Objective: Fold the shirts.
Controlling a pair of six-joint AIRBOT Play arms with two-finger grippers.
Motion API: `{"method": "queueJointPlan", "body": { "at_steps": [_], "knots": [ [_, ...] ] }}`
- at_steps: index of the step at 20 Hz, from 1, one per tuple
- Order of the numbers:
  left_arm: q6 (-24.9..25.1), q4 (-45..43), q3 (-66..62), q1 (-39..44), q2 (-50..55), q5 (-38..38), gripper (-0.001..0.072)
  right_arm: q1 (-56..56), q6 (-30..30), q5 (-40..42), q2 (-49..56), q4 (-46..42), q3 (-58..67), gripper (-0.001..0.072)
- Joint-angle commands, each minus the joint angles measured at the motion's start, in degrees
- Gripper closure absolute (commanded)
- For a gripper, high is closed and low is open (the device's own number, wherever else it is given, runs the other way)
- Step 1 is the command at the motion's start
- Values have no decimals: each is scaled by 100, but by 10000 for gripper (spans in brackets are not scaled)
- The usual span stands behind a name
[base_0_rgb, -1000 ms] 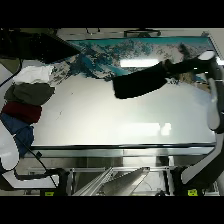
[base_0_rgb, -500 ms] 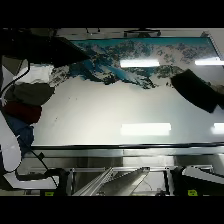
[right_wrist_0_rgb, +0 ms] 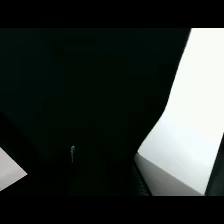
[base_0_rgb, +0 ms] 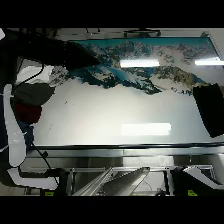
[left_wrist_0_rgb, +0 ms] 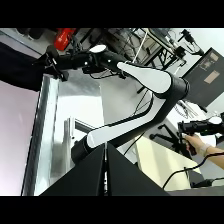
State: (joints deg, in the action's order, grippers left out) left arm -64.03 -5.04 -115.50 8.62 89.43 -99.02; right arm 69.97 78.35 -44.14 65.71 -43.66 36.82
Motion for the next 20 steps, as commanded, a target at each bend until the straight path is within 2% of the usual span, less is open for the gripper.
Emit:
{"method": "queueJointPlan", "body": {
  "at_steps": [1,4,5,8,9,10,11,12,14,16,18,20],
  "knots": [
    [-101,24,0,11,111,0,687,103,-184,-625,-107,-238,-76,320],
    [-98,22,0,-59,109,31,688,501,-157,-1414,-398,-437,-55,330],
    [-96,22,0,-98,109,87,688,693,-50,-1705,-522,-662,-9,356],
    [-94,15,0,-334,111,173,688,1296,684,-2452,-1029,-1991,125,355],
    [-94,15,0,-437,109,208,688,1366,894,-2474,-1185,-2105,122,356],
    [-94,15,0,-538,109,284,695,1270,1047,-2393,-1298,-1891,122,380],
    [-94,7,0,-621,109,297,696,1067,968,-2234,-1366,-1349,122,567],
    [-94,-2,0,-730,98,201,697,728,551,-2092,-1423,-531,125,691],
    [-116,-15,2,-977,68,-17,704,-170,-236,-1904,-1504,1001,129,692],
    [-271,-210,13,-1187,7,-22,704,-1261,-566,-1847,-1543,1923,129,692],
    [-323,-616,549,-1314,-356,101,704,-2492,-789,-1906,-1617,1991,125,692],
    [-334,-1252,1641,-1370,-944,389,704,-3825,-782,-1829,-1720,1788,122,692]
  ]
}}
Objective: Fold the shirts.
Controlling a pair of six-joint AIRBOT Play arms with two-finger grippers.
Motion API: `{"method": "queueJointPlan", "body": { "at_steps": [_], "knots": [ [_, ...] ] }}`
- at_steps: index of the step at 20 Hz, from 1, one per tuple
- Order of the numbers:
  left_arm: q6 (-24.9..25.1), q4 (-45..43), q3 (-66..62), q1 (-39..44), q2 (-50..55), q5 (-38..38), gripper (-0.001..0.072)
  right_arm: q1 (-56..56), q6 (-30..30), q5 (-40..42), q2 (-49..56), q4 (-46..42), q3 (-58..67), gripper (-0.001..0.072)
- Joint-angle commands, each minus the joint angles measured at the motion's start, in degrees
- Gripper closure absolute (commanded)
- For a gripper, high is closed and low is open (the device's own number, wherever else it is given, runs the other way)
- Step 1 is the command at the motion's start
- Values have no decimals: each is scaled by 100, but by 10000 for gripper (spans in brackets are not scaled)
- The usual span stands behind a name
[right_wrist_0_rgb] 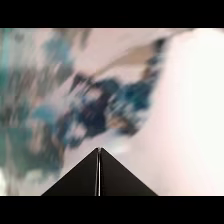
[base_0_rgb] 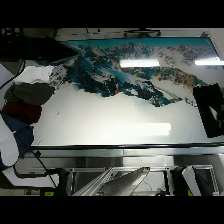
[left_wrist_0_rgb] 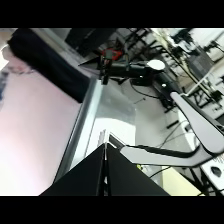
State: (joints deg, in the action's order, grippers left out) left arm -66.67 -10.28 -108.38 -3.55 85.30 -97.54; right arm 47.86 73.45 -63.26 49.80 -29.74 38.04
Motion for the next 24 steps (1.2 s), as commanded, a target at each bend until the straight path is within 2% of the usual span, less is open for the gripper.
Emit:
{"method": "queueJointPlan", "body": {
  "at_steps": [1,3,6,10,15,24],
  "knots": [
    [-70,-1102,1569,-153,-866,409,704,-2201,-227,197,-160,330,0,692],
    [-52,-1633,3042,-120,-1628,723,704,-3230,118,398,-256,-120,-2,693],
    [140,-1871,5031,-2,-2667,1209,703,-4317,1064,485,-348,-1510,-2,693],
    [238,-1869,6496,24,-3462,1572,702,-4819,1145,422,-393,-1759,-2,692],
    [236,-1867,7029,20,-3908,1818,702,-4817,1145,136,-374,-1764,-2,692],
    [229,-1860,7062,20,-4293,1996,702,-4817,1145,133,-372,-1764,-2,692]
  ]
}}
